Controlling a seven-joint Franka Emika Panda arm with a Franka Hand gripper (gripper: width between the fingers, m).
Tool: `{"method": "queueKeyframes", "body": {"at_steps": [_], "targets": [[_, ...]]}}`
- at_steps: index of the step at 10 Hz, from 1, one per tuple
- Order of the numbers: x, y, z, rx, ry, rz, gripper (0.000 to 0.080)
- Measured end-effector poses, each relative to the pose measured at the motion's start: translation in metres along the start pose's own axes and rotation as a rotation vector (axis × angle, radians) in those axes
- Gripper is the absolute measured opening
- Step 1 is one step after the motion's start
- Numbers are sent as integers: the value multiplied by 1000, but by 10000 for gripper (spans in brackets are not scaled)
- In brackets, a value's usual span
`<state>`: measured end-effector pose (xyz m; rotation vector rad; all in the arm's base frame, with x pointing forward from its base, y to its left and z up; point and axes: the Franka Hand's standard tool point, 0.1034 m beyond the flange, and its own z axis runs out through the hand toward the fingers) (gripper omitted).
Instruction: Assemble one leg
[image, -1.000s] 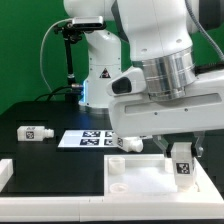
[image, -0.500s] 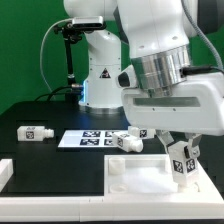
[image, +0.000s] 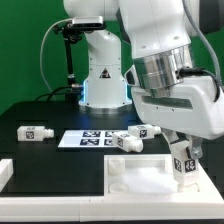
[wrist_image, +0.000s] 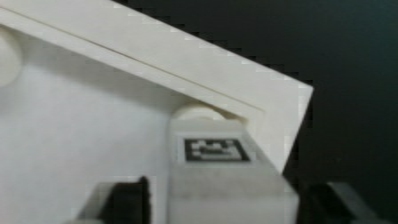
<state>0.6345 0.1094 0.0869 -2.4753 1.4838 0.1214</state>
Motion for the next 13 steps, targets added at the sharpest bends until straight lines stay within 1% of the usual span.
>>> {"method": "queueKeyframes", "body": {"at_steps": [1,2,3,4,5,7,8,9,10,11,12,13], "targets": [[-2,0,0,-22,-9,-193,579],[0,-1,0,-38,-10,-416,579],[-2,-2,-1,-56,-14,-576,634],[-3,-2,-2,-46,-3,-596,634],[-2,-1,-1,-48,-6,-673,647],[-2,-1,-1,-48,-9,-792,649],[1,-1,0,-77,4,-997,649],[2,-2,1,-95,12,-1138,649],[1,-2,1,-83,8,-1054,649],[1,-2,1,-84,9,-1061,496],[1,-2,1,-84,8,-1060,360],[2,-2,1,-83,12,-997,360]]}}
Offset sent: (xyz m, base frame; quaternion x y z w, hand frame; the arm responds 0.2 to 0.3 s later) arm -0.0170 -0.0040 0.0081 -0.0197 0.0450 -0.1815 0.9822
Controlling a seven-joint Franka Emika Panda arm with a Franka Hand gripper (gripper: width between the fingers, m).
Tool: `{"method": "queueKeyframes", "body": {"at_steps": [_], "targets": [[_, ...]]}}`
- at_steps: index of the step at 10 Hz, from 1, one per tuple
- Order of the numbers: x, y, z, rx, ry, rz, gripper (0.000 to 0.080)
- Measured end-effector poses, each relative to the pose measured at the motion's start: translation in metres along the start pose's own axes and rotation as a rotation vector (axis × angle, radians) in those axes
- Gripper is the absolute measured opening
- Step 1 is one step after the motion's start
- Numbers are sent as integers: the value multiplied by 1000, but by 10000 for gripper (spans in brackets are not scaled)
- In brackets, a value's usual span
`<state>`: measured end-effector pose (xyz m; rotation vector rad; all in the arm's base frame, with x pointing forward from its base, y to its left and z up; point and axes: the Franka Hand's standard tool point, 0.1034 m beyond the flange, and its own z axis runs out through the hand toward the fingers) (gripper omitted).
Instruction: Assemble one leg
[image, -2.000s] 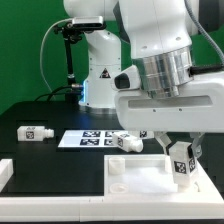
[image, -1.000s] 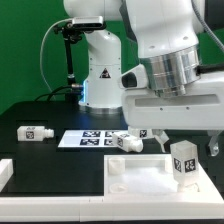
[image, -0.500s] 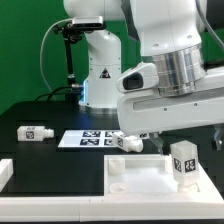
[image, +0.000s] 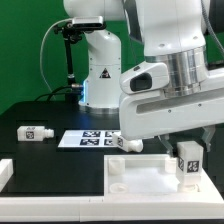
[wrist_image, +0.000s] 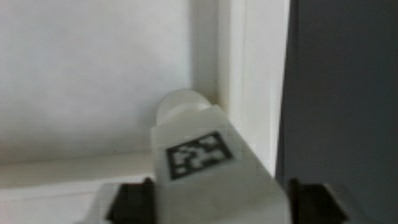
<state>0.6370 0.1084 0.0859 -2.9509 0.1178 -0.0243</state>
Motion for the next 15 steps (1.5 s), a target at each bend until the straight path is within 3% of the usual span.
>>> {"method": "queueKeyframes", "body": {"at_steps": [1,3,5,8,10,11,12,13,14,15], "targets": [[0,1,0,0,0,64,297],[1,1,0,4,6,268,297],[-1,0,2,24,35,622,297],[-5,-7,4,126,67,1150,297],[-7,-11,5,134,55,1192,297],[-8,-10,6,125,53,1114,336],[-13,-6,7,91,15,962,527],[-13,-2,4,67,-7,811,527],[-12,3,0,48,-28,655,611],[-12,9,-1,7,-49,456,643]]}}
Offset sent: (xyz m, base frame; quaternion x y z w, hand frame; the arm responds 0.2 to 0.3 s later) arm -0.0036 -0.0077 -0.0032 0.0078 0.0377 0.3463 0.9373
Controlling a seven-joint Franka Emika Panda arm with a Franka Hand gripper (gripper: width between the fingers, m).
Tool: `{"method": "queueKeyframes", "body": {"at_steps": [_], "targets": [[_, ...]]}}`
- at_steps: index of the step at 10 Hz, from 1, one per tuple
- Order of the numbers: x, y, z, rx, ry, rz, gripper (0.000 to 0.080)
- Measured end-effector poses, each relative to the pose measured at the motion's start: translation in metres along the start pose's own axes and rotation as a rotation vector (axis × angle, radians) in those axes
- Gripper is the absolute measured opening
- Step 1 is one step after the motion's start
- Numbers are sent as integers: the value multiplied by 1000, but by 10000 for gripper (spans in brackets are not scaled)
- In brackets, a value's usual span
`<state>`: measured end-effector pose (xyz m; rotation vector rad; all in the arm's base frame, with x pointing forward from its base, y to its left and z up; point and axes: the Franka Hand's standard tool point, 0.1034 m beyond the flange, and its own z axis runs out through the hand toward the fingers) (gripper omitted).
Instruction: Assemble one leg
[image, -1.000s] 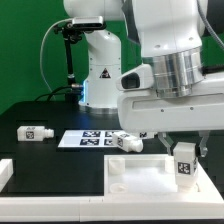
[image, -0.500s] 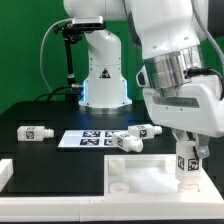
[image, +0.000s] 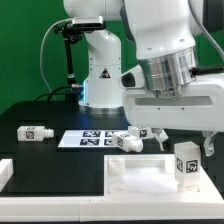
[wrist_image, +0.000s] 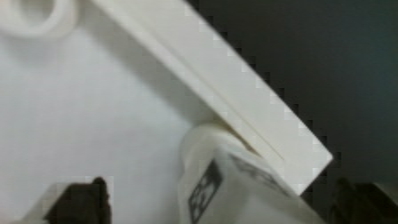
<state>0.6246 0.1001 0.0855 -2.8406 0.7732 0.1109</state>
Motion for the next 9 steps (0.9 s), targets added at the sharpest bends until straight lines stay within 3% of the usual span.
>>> {"method": "queueKeyframes", "body": {"at_steps": [1,4,6,7,8,9], "targets": [[1,1,2,-38,2,-128,643],[2,1,2,-35,4,-317,649],[5,-6,-1,-64,29,-504,649],[4,-10,-1,-58,37,-493,649],[4,-9,0,-58,36,-472,562],[4,-9,0,-58,36,-475,415]]}}
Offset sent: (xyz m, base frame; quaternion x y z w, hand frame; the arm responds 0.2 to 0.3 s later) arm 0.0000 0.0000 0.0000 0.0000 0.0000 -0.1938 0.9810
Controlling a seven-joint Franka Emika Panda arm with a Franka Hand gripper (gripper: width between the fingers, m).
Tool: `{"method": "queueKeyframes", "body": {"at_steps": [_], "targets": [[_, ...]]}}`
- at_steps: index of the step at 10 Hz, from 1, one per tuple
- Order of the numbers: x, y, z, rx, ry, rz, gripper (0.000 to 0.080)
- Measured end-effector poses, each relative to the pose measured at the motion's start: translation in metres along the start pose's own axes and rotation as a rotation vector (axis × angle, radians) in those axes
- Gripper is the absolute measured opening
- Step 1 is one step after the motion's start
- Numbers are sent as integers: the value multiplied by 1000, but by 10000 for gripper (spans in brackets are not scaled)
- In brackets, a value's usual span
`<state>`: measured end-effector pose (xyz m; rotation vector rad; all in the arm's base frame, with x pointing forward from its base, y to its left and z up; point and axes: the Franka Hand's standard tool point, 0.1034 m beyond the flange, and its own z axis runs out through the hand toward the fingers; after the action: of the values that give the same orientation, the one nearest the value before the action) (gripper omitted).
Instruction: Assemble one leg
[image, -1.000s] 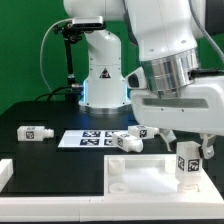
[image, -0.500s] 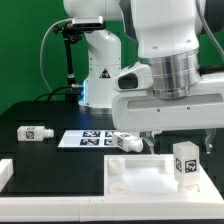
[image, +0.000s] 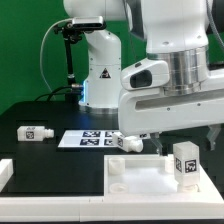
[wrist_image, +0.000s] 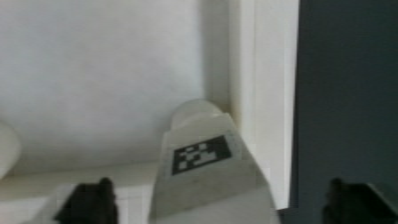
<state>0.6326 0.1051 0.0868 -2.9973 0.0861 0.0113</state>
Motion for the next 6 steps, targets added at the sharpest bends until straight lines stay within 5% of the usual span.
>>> {"method": "queueKeyframes", "body": {"at_steps": [1,2,5,6], "targets": [[0,-1,0,3,0,59,415],[0,-1,0,5,-1,113,285],[-1,-4,1,7,-1,381,285],[1,-4,1,27,4,549,285]]}}
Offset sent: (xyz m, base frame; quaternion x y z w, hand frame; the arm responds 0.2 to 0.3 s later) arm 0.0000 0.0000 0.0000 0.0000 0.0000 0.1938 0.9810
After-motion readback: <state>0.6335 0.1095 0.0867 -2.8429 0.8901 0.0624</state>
